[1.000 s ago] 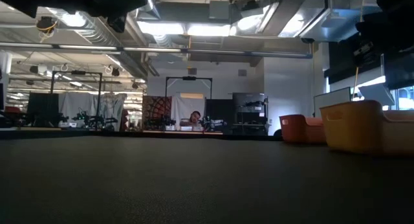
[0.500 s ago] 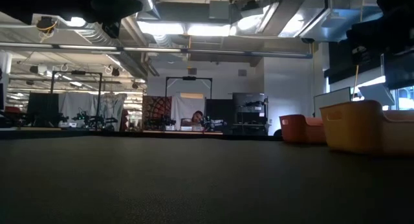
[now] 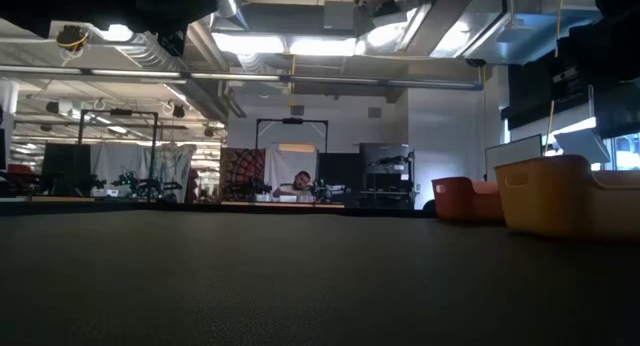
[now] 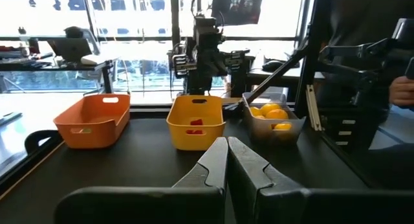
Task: Sort produce into baskets
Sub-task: Return to Home Position
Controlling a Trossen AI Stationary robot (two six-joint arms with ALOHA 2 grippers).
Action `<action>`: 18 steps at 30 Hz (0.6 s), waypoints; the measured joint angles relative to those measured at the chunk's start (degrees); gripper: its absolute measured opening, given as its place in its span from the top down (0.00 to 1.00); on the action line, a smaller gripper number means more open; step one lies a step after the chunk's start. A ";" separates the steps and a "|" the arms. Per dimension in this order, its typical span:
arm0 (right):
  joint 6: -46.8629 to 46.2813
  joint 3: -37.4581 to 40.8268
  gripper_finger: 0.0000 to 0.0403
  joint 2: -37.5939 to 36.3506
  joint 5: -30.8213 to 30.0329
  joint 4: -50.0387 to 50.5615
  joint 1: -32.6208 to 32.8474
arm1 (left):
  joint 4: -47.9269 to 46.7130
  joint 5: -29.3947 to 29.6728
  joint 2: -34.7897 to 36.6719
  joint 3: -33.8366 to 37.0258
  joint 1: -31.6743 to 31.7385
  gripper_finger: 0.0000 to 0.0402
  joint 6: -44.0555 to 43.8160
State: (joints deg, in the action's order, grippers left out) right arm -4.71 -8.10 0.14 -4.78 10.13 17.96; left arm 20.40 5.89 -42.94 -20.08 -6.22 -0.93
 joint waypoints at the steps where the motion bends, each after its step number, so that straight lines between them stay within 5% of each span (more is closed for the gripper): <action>1: 0.04 0.18 1.00 0.02 -0.07 -0.35 0.00 | -0.20 0.02 0.13 0.00 0.00 1.00 0.07; 8: -1.29 4.86 1.00 0.00 -1.04 -5.46 0.00 | 0.91 0.00 0.70 0.86 -0.90 1.00 0.67; 18: -0.69 5.33 1.00 0.02 -7.66 -7.26 0.02 | 8.68 0.85 12.00 14.89 -0.04 0.99 -5.00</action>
State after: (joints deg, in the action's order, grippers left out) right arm -5.40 -2.76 0.16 -12.44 2.87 17.98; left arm 29.09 6.74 -30.93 -5.19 -6.26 -5.93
